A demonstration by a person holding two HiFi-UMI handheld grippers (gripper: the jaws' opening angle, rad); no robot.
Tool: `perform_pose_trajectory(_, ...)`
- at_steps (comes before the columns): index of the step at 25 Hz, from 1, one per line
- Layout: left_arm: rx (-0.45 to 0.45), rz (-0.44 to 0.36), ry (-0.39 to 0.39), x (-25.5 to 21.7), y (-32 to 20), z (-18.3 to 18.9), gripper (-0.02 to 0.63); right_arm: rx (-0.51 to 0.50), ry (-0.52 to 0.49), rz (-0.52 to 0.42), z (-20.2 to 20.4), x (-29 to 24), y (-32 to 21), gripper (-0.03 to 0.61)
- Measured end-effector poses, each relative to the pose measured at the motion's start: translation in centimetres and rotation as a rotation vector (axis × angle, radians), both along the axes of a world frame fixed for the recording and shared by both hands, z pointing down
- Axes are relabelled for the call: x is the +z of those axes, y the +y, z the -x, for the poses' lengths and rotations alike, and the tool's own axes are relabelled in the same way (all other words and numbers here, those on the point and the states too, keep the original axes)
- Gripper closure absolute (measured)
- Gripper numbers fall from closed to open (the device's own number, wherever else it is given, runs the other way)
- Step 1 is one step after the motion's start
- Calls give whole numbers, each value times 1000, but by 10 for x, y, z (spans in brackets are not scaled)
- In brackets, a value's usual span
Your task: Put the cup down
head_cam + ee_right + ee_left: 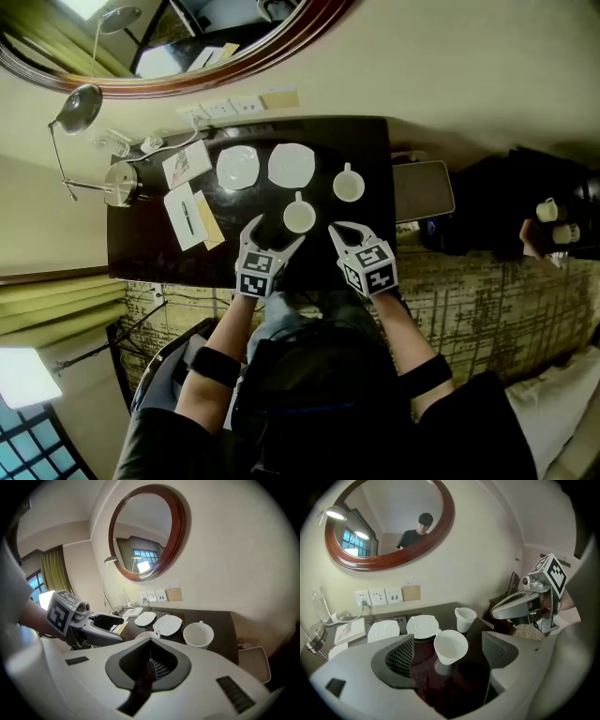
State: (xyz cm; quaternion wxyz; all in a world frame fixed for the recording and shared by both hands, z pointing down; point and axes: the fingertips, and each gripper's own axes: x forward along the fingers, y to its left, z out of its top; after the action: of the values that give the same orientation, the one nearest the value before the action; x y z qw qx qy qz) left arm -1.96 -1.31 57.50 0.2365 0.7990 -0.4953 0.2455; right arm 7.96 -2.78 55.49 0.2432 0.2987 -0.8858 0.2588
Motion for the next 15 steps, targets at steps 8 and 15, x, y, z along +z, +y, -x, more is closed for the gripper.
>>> perform_pose_trajectory(8,-62,-49,-1,-36,18,40,328,9,5,-23,22,-14,2,572)
perform_pose_trajectory(15,-129,-58,6,-53,31,83,451,13,21,-26,40,-18,8,572)
